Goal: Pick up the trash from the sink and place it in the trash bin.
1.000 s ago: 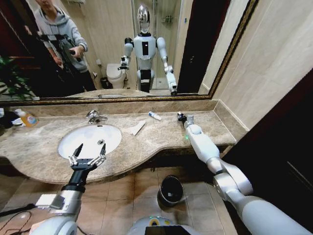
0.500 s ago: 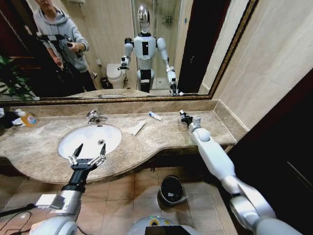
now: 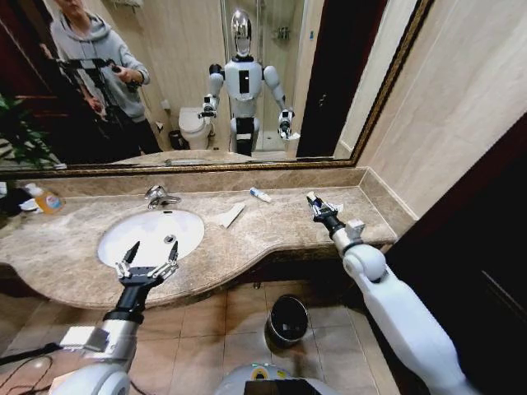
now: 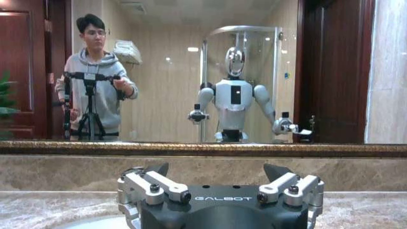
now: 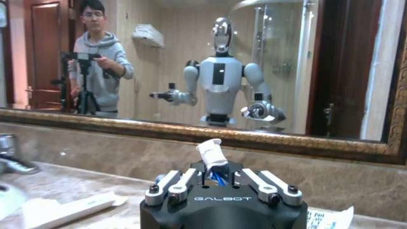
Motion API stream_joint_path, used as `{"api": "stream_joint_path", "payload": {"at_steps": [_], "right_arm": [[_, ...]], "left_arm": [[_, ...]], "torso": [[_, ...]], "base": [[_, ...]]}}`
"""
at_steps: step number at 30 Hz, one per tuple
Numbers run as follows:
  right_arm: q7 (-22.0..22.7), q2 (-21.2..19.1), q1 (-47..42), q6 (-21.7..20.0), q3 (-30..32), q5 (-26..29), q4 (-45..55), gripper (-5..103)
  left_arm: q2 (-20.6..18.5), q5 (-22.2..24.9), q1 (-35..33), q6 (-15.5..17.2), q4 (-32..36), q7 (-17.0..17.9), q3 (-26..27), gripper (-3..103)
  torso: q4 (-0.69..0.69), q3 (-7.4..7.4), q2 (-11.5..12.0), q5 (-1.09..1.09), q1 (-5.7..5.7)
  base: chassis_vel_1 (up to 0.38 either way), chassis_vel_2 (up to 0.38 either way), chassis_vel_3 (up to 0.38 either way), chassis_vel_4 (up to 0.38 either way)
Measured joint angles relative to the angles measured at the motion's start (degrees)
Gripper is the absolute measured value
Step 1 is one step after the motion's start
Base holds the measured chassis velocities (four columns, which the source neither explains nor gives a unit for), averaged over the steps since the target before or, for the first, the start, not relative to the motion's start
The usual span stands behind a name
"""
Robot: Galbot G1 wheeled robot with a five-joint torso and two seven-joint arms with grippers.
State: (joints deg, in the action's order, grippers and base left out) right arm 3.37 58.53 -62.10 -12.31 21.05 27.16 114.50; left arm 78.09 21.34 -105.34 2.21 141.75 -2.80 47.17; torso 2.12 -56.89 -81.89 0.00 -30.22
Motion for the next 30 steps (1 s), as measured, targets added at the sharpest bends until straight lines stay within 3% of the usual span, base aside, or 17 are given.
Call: {"api": "stream_joint_path", "payload": {"at_steps": [7, 11, 16, 23, 30], "right_arm": [[-0.3, 1.1, -11.9, 1.8, 4.5, -2.5, 4.9, 21], [-0.6, 3.6, -20.5, 5.2, 6.9, -6.1, 5.7, 21], [-1.2, 5.0, -24.2, 7.1, 7.6, -7.7, 4.9, 21], [-3.6, 6.7, -30.8, 14.0, 8.2, -11.3, -2.0, 21], [-5.0, 8.3, -29.6, 16.9, 5.0, -13.5, -15.2, 21]], "left_arm": [[0.0, 0.0, 0.0, 0.0, 0.0, 0.0, 0.0, 100], [0.0, 0.0, 0.0, 0.0, 0.0, 0.0, 0.0, 100], [0.0, 0.0, 0.0, 0.0, 0.0, 0.0, 0.0, 100], [0.0, 0.0, 0.0, 0.0, 0.0, 0.0, 0.0, 100], [0.0, 0.0, 0.0, 0.0, 0.0, 0.0, 0.0, 100]], "torso": [[-0.02, 0.0, 0.0, 0.0, 0.0], [-0.02, 0.0, 0.0, 0.0, 0.0], [-0.01, 0.0, 0.0, 0.0, 0.0], [-0.02, 0.0, 0.0, 0.0, 0.0], [-0.01, -0.01, 0.0, 0.01, 0.0]], "base": [[0.0, 0.0, 0.0, 0.0], [0.0, 0.0, 0.0, 0.0], [0.0, 0.0, 0.0, 0.0], [0.0, 0.0, 0.0, 0.0], [0.0, 0.0, 0.0, 0.0]]}}
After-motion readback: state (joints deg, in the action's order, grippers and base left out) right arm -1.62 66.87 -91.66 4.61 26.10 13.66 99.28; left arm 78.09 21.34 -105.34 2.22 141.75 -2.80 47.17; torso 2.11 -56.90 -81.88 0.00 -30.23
